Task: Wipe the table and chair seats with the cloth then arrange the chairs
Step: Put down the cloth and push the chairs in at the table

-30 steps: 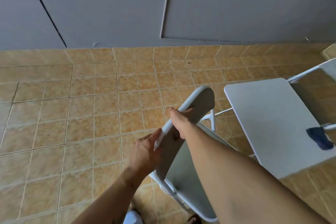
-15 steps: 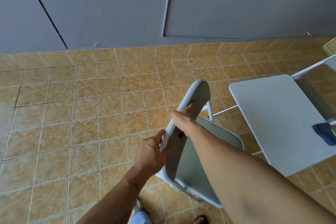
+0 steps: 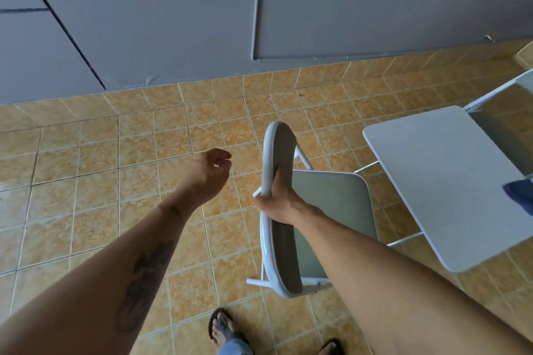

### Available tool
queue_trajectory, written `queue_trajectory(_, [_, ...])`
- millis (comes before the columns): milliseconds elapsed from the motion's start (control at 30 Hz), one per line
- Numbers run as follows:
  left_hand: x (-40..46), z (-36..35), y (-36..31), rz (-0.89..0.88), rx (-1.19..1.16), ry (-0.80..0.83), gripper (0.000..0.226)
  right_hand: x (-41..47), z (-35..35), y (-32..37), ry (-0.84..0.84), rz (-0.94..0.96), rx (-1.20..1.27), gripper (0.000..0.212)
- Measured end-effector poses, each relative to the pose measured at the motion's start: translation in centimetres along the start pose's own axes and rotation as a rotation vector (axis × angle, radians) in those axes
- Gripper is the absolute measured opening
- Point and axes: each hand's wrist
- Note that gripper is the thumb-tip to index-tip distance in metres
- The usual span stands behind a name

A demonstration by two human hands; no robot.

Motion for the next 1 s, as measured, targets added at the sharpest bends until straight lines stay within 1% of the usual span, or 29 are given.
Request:
queue_trajectory(67, [1.7, -0.6, -2.8, 0.001, 0.03, 0.042, 0.038, -0.8, -0.5, -0.7, 0.018, 0.038, -0.019, 0.108])
queue_trajectory(133, [3.1, -1.8, -5.0, 0.008, 0.03, 0.091, 0.047, -1.6, -1.3, -1.8, 0.051, 0.001, -0.046, 0.118])
queue_trajectory(200, [4.1, -3.5, -6.4, 0.019, 0.096, 0.142, 0.05, -2.2, -2.3, -3.1, 0.097, -0.08, -0.066, 0.128])
queue_trajectory(267, [4.7, -5.1, -7.0, 0.053, 0.204, 0.173, 0.052, -2.6, -3.1, -4.0, 0.129, -0.119, -0.058, 0.129])
queue_trajectory(367, [4.9, -6.8, -6.8, 0.111, 0.319, 0.175, 0.072, -2.5, -3.1, -4.4, 0.106, -0.096, -0.054, 0.127])
queue_trajectory(433, [5.1, -7.4, -6.9, 0.136, 0.411, 0.158, 0.081, -2.6, -2.8, -4.9, 0.084, -0.074, -0.065, 0.127])
queue_trajectory(533, [5.7, -7.8, -7.3, 0.168, 0.458, 0.125, 0.077, -3.0, -1.9, -5.7, 0.063, -0.03, -0.114, 0.122])
queue_trajectory(633, [6.1, -9.6, -8.7, 0.186, 0.43, 0.065, 0.068, -3.7, 0.9, -8.0, 0.02, 0.015, -0.143, 0.116])
queue_trajectory(800, [6.6, -13.2, -10.0, 0.208, 0.375, -0.013, 0.07, -5.4, 4.4, -12.4, 0.038, 0.059, -0.241, 0.11])
queue_trajectory(933, [7.2, -15.0, -10.7, 0.18, 0.336, -0.019, 0.055, -6.1, 5.5, -15.0, 0.0, 0.062, -0.247, 0.104])
queue_trajectory(1000, [7.2, -16.0, -11.0, 0.182, 0.319, -0.017, 0.053, -6.8, 5.6, -16.0, -0.018, 0.036, -0.264, 0.098])
Point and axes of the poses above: each hand's wrist, its own x-axis towards the middle knuckle, its own z-axis out of the back of the hand, y = z × x, and after that the axes turned 15 degrees about y, right-handed
